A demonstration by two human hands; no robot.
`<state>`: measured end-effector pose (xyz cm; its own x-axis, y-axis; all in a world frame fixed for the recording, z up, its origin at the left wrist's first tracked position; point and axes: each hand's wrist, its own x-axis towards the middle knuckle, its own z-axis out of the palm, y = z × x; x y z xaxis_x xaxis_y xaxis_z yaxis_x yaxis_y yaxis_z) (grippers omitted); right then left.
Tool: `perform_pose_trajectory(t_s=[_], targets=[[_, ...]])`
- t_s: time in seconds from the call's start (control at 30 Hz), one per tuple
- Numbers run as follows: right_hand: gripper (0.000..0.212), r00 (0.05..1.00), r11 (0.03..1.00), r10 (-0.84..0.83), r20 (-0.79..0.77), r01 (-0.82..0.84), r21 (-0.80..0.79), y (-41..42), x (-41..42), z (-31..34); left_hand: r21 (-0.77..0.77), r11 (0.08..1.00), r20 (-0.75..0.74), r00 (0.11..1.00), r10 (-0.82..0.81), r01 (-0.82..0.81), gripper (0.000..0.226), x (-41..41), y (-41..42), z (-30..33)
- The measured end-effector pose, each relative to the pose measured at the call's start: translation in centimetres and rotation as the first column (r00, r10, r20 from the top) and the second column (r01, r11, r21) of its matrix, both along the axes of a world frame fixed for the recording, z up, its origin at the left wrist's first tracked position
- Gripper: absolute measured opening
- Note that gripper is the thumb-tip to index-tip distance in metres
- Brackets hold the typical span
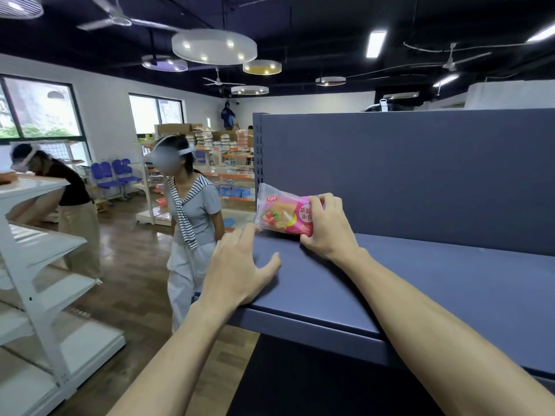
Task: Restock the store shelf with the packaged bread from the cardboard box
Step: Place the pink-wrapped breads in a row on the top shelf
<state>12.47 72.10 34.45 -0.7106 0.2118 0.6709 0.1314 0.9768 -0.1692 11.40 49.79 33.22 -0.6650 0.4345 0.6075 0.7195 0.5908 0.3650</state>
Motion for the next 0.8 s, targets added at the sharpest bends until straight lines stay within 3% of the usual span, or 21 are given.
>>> perform_pose_trajectory(t_s=[0.47,0.8], targets=[[0.065,0.999,1.000,-0.016,0.037,0.016,0.005,-0.5,0.1,0.0,0.009,1.000,0.016,1.000,-0.022,0.022,0.059,0.0,0.0,0.2],[0.080,0.992,0.997,-0.058,0.114,0.052,0.055,-0.7,0.9,0.9,0.009,0.999,0.036,0.999,-0.033,0.032,0.057,0.4,-0.2,0.3]])
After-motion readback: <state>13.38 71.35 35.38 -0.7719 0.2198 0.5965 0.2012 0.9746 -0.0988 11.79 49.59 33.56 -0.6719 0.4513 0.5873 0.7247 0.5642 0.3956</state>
